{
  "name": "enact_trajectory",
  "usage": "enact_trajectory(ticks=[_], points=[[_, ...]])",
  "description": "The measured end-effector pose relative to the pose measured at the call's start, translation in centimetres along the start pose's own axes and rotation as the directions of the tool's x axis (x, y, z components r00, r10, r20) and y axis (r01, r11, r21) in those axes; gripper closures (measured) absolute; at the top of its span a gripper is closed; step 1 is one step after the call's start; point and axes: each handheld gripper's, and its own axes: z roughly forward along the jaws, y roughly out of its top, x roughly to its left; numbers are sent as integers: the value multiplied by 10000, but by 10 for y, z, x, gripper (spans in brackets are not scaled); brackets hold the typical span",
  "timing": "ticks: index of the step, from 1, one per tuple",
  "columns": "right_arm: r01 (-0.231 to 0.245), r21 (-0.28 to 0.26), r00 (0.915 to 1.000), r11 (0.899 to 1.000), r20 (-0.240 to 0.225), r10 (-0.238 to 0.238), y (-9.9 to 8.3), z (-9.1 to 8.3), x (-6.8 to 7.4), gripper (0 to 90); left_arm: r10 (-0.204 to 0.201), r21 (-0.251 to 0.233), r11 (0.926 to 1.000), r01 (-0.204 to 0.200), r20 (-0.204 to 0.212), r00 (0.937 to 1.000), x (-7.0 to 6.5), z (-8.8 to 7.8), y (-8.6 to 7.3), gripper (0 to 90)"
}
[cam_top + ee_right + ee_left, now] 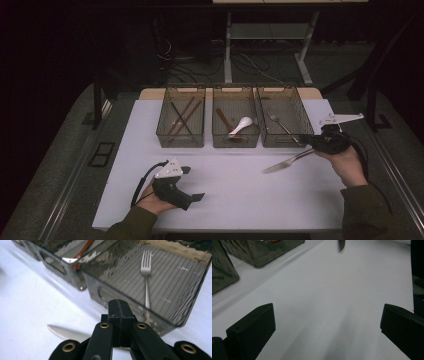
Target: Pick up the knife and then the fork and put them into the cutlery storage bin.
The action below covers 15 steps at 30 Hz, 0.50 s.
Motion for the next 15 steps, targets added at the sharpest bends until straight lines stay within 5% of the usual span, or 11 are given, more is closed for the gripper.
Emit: enact_trajectory(ticks=[7,15], points=[[343,663,9994,9972,59,-347,-18,11,5,899,1,7,10000,-1,-41,10000,0,0,0,0],[305,1428,9967,9893,700,-409,-32,29,-8,900,-1,65,10000,1,-26,10000,0,1,-1,0]])
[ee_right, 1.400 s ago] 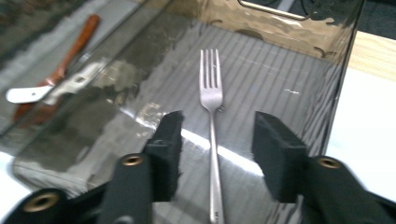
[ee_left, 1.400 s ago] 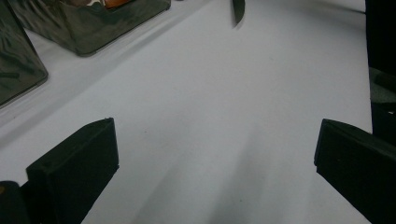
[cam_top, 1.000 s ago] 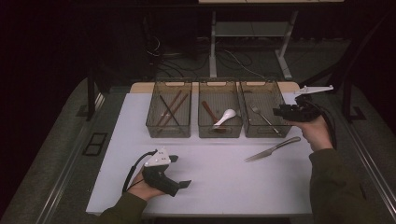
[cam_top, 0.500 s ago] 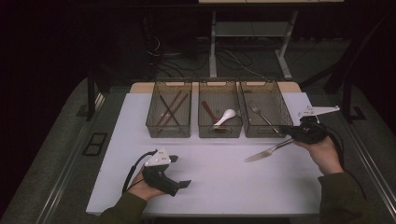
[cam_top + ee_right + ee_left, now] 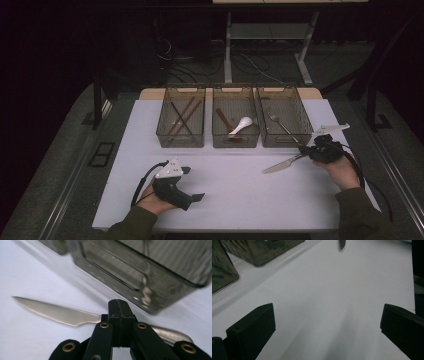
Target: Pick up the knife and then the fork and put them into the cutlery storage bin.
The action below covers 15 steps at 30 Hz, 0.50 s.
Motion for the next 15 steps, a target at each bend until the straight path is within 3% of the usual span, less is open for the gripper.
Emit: enact_trajectory(ticks=[5,15], points=[[-211,120,9997,9997,143,209,-2,9,-7,900,-6,1,10000,6,43,10000,0,0,0,0],[-65,435,9990,9990,437,46,-2,25,-6,900,12,-5,10000,-11,65,10000,1,0,0,0]])
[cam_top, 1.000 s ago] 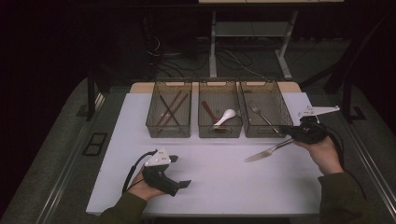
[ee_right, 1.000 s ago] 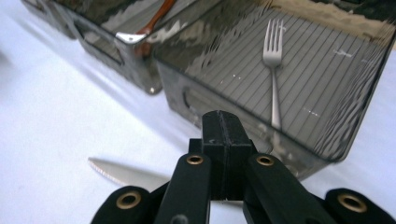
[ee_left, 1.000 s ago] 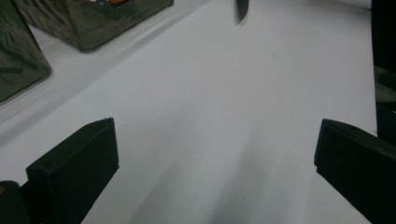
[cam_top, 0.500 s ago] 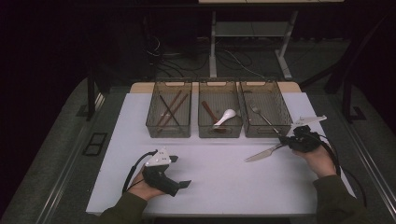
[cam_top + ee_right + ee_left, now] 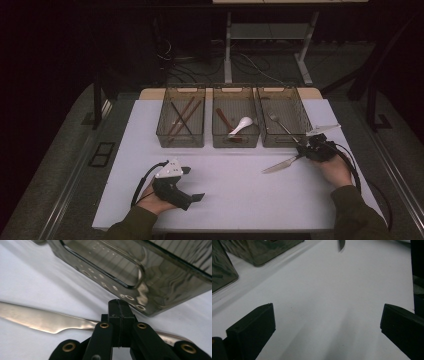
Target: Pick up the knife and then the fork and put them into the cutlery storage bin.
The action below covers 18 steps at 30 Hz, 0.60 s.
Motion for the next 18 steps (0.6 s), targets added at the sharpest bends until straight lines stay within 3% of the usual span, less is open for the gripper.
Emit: enact_trajectory(ticks=[6,18], points=[[-71,28,9998,10000,176,71,-2,2,-3,900,-20,25,10000,20,12,10000,-1,1,0,0],[234,316,9990,9992,372,-245,-2,3,-1,900,-24,29,10000,24,19,10000,-1,1,0,0]])
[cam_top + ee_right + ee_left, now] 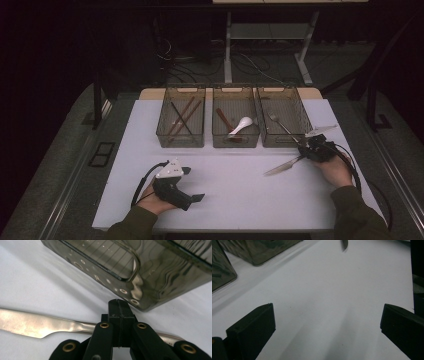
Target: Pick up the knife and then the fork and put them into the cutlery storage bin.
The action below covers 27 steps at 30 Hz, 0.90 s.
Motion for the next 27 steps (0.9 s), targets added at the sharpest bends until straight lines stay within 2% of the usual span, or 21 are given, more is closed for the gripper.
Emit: enact_trajectory(ticks=[6,9,14,15,19,24,27], points=[[48,175,10000,9998,-4,-48,-5,-5,-1,900,16,17,10000,-16,-5,10000,0,0,0,0],[92,85,9998,9999,169,-94,-7,-8,-5,900,23,38,10000,-23,5,10000,0,0,0,0],[-491,-124,9967,9987,644,498,-12,-8,-26,900,13,120,9999,-13,36,10000,0,2,-1,0],[-687,-162,9954,9975,661,697,-13,-8,-31,900,11,142,9999,-12,46,10000,0,2,-1,0],[-875,-153,9937,9961,694,883,-15,-6,-38,900,17,170,9999,-18,77,10000,0,3,-1,0],[-614,76,9946,9981,844,605,-15,-8,-35,900,3,113,9999,-3,79,10000,0,2,-1,0],[-493,380,9971,9981,604,470,-18,-14,-32,900,10,117,9999,-11,108,9999,0,2,-1,0]])
